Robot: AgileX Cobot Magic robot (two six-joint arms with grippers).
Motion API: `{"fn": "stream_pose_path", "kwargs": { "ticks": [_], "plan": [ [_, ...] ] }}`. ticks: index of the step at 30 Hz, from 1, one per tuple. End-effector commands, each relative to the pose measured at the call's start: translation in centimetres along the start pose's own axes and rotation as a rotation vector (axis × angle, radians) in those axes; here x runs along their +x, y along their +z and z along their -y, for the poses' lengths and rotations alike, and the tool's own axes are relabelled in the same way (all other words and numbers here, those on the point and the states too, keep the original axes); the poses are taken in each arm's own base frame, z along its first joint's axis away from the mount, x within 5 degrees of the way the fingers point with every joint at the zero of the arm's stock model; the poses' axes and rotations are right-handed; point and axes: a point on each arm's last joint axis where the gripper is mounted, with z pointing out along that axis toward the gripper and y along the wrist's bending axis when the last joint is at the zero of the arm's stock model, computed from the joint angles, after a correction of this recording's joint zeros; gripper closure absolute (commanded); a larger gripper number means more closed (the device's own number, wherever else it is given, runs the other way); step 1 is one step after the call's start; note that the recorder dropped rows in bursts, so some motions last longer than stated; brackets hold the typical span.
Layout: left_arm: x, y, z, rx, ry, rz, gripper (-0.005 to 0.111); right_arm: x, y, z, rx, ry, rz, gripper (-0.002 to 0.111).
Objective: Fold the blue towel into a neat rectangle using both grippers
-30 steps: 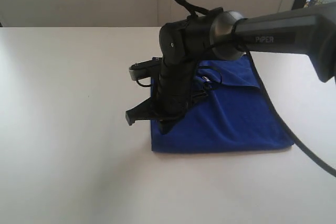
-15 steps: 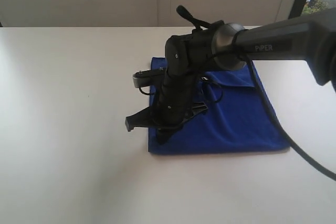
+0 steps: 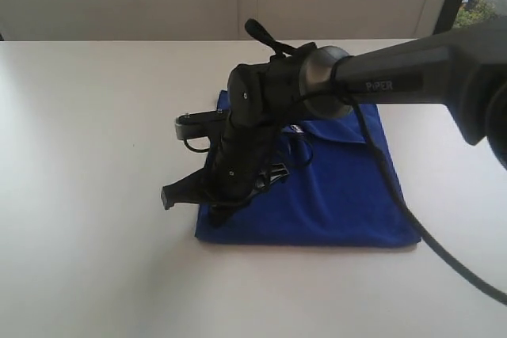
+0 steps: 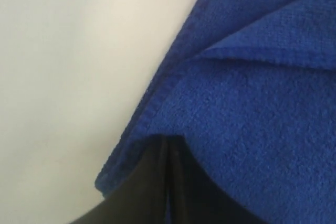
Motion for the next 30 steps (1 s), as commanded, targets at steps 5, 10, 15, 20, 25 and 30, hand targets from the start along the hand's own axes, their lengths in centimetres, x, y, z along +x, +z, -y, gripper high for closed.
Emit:
{"fn": "stream_pose_path", "kwargs": {
  "ticks": [5, 10, 15, 20, 25, 30],
  "plan": [
    [0.2, -0.2, 0.1, 0.004, -0.001, -0.002, 0.107, -0.9, -10.4, 1.9, 0.040, -0.037, 0.217, 0.108],
    [0.2, -0.2, 0.1, 0.004, -0.001, -0.002, 0.107, -0.4, -14.9, 10.0, 0.167, 0.090, 0.279, 0.108],
    [0.2, -0.2, 0.1, 0.004, -0.001, -0.002, 0.107, -0.6, -15.0, 14.2, 0.214, 0.120, 0.351, 0.108],
    [0.2, -0.2, 0.1, 0.004, -0.001, -0.002, 0.107, -2.6, -11.5, 15.0, 0.208, 0.091, 0.430, 0.108],
    [0.2, -0.2, 0.1, 0.004, -0.001, -0.002, 0.107, -3.8, -8.5, 14.7, 0.189, 0.100, 0.476, 0.094],
    [0.2, -0.2, 0.1, 0.004, -0.001, -0.002, 0.107, -5.3, -6.2, 13.9, 0.187, 0.071, 0.530, 0.082]
  ]
}}
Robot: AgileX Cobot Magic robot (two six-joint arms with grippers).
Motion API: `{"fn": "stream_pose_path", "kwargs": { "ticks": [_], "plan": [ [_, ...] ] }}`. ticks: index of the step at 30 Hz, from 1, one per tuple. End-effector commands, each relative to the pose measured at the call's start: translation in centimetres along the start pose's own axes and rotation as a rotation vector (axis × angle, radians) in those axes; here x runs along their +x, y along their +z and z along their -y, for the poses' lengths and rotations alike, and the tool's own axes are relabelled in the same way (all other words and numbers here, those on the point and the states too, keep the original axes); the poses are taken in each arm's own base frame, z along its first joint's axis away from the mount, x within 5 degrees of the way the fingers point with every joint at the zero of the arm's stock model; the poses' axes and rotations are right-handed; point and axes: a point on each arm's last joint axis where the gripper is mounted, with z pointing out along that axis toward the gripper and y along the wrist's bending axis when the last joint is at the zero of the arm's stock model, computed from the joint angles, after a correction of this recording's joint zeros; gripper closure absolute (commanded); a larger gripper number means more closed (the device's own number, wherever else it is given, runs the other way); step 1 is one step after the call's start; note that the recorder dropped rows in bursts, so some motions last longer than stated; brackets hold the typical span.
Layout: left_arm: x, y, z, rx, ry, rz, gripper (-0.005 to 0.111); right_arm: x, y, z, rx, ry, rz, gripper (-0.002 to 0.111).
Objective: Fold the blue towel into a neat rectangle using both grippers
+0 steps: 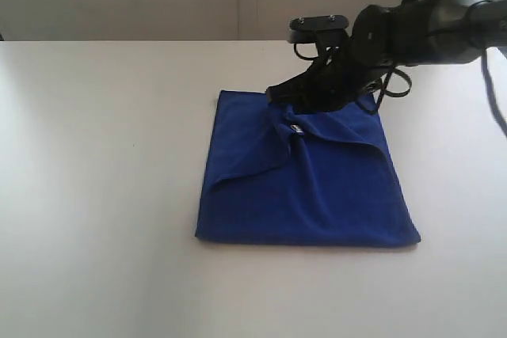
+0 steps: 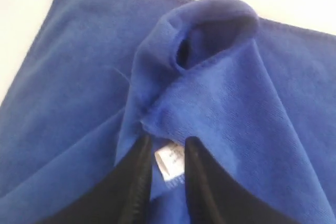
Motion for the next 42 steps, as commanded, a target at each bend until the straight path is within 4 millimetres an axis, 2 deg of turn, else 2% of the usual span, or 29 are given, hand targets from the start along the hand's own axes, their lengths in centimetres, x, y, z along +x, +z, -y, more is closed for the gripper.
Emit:
{"fn": "stream_pose_path", "kwargs": {
  "ticks": [1, 4, 11, 22, 29, 32, 36, 42],
  "plan": [
    [0.2, -0.2, 0.1, 0.004, -0.001, -0.004, 0.107, -0.9, 1.8, -0.7, -0.008, 0.004, 0.063, 0.078],
    [0.2, -0.2, 0.1, 0.004, -0.001, -0.004, 0.107, -1.0, 2.4, -0.6, -0.008, 0.009, 0.059, 0.070],
    [0.2, -0.2, 0.1, 0.004, -0.001, -0.004, 0.107, -0.6, 3.7, -0.8, -0.005, 0.009, 0.071, 0.071],
    [0.2, -0.2, 0.1, 0.004, -0.001, -0.004, 0.107, -0.3, 4.0, -0.7, -0.004, 0.020, 0.057, 0.092],
    [0.2, -0.2, 0.1, 0.004, -0.001, -0.004, 0.107, -0.3, 4.0, -0.7, -0.003, 0.017, 0.056, 0.094],
    [0.2, -0.2, 0.1, 0.004, -0.001, -0.004, 0.107, -0.3, 4.0, -0.7, 0.000, 0.007, 0.055, 0.105],
    [0.2, -0.2, 0.1, 0.004, -0.001, -0.004, 0.107, -0.7, 3.4, -0.7, -0.001, 0.007, 0.069, 0.108],
    [0.2, -0.2, 0.1, 0.004, -0.001, -0.004, 0.107, -1.9, 0.2, 0.9, 0.012, 0.038, 0.059, 0.108]
  ]
}}
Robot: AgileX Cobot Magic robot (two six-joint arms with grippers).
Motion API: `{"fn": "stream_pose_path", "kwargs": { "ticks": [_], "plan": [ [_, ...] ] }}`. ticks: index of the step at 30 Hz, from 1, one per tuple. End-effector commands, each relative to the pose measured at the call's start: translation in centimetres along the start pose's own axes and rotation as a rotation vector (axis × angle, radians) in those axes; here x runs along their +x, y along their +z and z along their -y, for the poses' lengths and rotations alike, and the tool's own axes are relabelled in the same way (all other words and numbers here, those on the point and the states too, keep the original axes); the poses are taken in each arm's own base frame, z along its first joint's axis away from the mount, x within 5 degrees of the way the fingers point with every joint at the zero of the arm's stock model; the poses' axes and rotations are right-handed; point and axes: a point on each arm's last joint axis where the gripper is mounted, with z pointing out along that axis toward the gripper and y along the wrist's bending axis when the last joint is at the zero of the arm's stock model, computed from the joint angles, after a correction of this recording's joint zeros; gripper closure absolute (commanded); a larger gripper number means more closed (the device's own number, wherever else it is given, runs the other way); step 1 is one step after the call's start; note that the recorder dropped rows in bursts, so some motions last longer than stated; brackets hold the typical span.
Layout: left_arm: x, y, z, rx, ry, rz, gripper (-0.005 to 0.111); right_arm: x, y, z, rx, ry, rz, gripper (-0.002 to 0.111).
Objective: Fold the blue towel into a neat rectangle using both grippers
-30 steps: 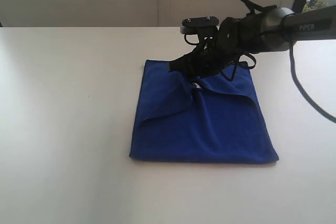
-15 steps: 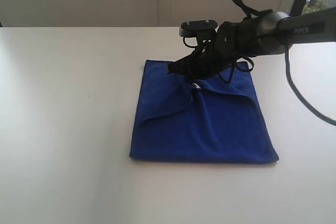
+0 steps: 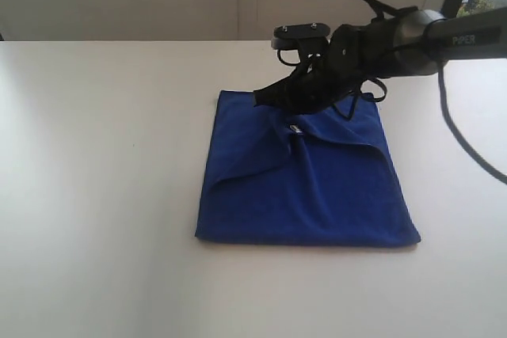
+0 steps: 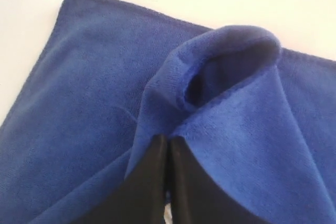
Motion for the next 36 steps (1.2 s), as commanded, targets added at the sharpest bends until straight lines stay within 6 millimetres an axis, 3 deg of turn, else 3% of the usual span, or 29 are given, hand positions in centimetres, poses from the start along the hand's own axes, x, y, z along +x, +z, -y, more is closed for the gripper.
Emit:
{"fn": "stream_pose_path", "kwargs": {
  "ticks": [1, 7, 11, 23, 32, 36],
  "plan": [
    [0.2, -0.2, 0.1, 0.004, -0.001, -0.004, 0.107, -1.5, -3.1, 1.9, 0.025, 0.021, -0.002, 0.108],
    [0.2, -0.2, 0.1, 0.004, -0.001, -0.004, 0.107, -2.0, -5.8, 5.6, 0.134, -0.066, -0.056, 0.108],
    [0.2, -0.2, 0.1, 0.004, -0.001, -0.004, 0.107, -1.7, -6.3, 6.5, 0.176, -0.223, -0.119, 0.108],
    [0.2, -0.2, 0.1, 0.004, 0.001, 0.002, 0.107, -1.6, -6.3, 6.6, 0.183, -0.235, -0.132, 0.108],
    [-1.5, -0.4, 0.1, 0.010, 0.000, 0.193, 0.107, -1.5, -6.3, 6.6, 0.183, -0.234, -0.140, 0.108],
    [-2.1, -0.5, 0.1, 0.012, -0.002, 0.261, 0.107, -1.4, -6.5, 7.5, 0.212, -0.254, -0.158, 0.108]
  ]
}}
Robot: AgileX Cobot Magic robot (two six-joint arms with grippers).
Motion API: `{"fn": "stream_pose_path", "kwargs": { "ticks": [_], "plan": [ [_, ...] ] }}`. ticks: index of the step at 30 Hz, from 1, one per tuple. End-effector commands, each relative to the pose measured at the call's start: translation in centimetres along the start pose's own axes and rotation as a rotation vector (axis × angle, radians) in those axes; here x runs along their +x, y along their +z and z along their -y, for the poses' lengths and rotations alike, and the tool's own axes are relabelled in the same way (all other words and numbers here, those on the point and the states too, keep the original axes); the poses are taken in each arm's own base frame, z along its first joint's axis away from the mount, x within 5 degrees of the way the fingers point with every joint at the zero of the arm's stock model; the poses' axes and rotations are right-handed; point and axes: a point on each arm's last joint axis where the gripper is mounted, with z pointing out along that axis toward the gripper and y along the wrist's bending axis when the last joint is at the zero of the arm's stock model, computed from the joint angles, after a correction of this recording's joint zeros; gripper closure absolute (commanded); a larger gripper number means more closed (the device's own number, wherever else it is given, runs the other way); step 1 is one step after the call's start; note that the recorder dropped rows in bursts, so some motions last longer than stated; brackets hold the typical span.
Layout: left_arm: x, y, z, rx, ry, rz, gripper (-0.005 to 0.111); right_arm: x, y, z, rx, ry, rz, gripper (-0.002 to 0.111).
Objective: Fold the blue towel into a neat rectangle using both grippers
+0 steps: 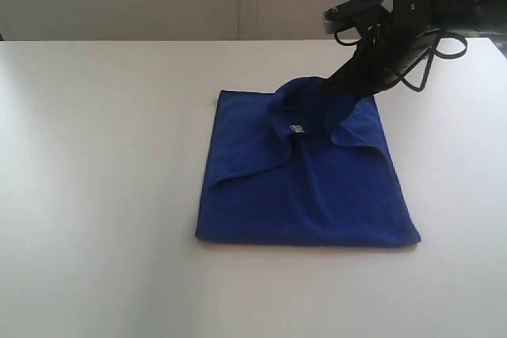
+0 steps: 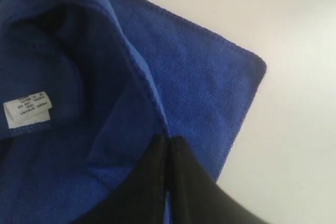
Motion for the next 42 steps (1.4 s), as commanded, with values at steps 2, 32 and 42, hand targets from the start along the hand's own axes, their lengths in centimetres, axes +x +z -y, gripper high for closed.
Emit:
{"fn": "stream_pose_path", "kwargs": {
  "ticks": [2, 32, 42],
  "plan": [
    [-0.9, -0.3, 0.1, 0.008, -0.002, 0.113, 0.107, 0.3, -0.4, 1.8, 0.041, -0.006, -0.009, 0.108],
    [-2.1, 11.8, 20.6, 0.435, 0.690, 0.132, 0.107, 1.0, 1.8, 3.2, -0.008, 0.163, 0.012, 0.108],
    [-4.3, 14.9, 27.2, 0.404, 0.918, 0.120, 0.107, 1.3, 1.8, 3.2, -0.015, 0.187, -0.022, 0.108]
  ]
}}
